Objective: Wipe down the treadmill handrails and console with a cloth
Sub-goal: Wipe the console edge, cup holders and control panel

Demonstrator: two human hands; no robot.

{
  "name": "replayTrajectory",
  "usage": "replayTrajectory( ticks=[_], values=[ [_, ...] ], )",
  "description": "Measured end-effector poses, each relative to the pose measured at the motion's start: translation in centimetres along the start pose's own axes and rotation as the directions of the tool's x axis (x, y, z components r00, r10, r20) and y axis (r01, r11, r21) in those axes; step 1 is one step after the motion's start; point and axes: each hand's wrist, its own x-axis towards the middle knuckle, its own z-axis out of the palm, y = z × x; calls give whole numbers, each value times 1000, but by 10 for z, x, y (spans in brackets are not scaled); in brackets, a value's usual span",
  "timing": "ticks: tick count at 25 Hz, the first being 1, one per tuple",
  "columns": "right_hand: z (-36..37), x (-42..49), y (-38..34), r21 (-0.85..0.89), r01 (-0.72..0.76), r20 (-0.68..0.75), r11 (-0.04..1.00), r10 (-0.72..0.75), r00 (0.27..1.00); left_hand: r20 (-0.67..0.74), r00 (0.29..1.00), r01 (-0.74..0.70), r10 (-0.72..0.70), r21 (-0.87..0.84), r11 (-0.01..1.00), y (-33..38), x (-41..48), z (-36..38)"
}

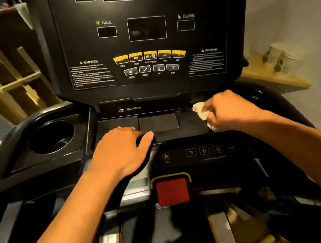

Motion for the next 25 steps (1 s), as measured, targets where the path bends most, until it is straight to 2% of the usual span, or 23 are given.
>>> replayTrajectory(
  ticks=[1, 5, 7, 9, 12, 13, 17, 19, 22, 25],
  values=[
    [-4, 1, 3, -2, 4, 21, 1000, -4, 1000, -5, 1000, 28, -28, -5, 1000, 4, 0, -2],
    [18, 14, -24, -45, 313, -50, 949, -315, 948, 17, 984, 177, -176, -54, 983, 22, 4, 0],
    [23, 15, -26, -18, 372, -53, 928, -372, 927, 16, 976, 219, -219, -54, 974, 27, 6, 2],
    [13, 12, -11, -81, 317, -33, 945, -320, 947, 23, 965, 262, -261, -55, 964, 28, 6, 2],
    [-2, 10, 10, -159, 160, 1, 974, -162, 987, 38, 948, 320, -317, -91, 943, 31, 4, 1],
    [-2, 10, 8, -148, 166, 4, 975, -167, 986, 36, 947, 322, -320, -101, 941, 32, 4, 0],
    [23, 21, -16, -3, 373, -37, 928, -373, 927, 2, 953, 302, -303, -74, 950, 35, 6, -3],
    [25, 21, -10, 23, 419, -25, 908, -418, 908, 1, 958, 286, -286, -37, 958, 34, 8, -5],
    [10, 20, 20, -76, 341, 22, 937, -340, 940, -9, 962, 274, -274, -27, 961, 32, 10, -7],
    [-8, 17, 60, -49, 183, 73, 982, -179, 981, -14, 967, 254, -254, 42, 966, 22, 12, 0]
  ],
)
